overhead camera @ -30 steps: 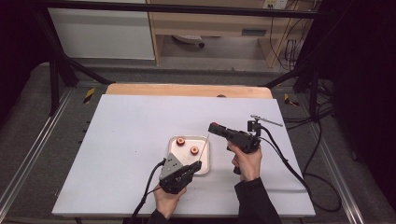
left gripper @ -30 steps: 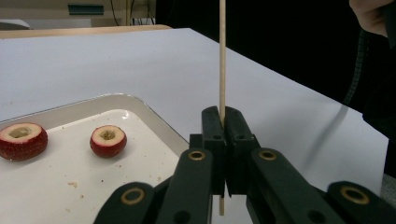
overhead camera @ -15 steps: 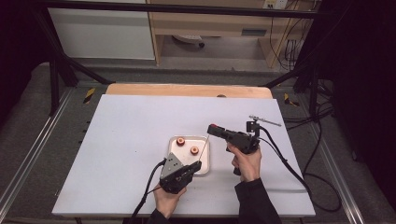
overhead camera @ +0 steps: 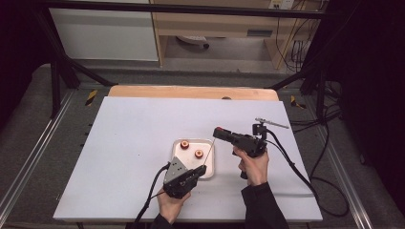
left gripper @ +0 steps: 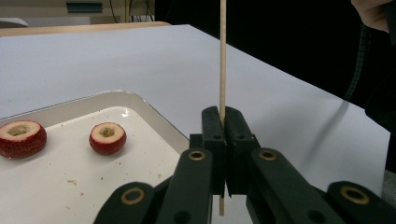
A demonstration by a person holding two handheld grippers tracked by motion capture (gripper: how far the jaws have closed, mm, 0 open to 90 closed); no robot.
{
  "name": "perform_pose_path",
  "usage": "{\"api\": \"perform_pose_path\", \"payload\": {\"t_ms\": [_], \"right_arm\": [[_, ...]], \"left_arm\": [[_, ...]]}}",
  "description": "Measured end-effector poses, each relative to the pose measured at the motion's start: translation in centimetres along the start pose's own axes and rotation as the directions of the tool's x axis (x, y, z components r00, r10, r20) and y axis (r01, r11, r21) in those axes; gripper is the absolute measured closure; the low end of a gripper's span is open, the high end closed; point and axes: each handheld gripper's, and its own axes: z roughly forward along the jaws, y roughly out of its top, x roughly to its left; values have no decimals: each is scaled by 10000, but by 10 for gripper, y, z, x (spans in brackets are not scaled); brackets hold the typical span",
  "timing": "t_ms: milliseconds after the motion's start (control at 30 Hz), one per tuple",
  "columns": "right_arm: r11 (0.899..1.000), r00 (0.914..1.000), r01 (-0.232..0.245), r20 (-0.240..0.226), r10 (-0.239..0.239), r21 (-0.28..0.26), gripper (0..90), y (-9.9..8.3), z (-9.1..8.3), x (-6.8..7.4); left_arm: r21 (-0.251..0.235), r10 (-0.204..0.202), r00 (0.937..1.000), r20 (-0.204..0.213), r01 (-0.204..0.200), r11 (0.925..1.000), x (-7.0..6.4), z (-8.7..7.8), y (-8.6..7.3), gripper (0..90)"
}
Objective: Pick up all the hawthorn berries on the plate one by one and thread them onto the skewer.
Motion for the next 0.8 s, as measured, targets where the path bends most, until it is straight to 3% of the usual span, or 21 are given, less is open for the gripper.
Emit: {"api": "perform_pose_path", "payload": {"t_ms": [667, 800], "right_arm": [[9997, 9999, 116, 73, -118, 194, 605, -3, 4, -2], [9994, 9998, 185, 105, -188, 298, 605, -5, 5, -2]], "left_arm": [[203, 7, 10000, -31, -6, 9998, -1, 3, 0, 886], [26, -145, 9999, 33, 145, 9999, 0, 1, 1, 886]]}}
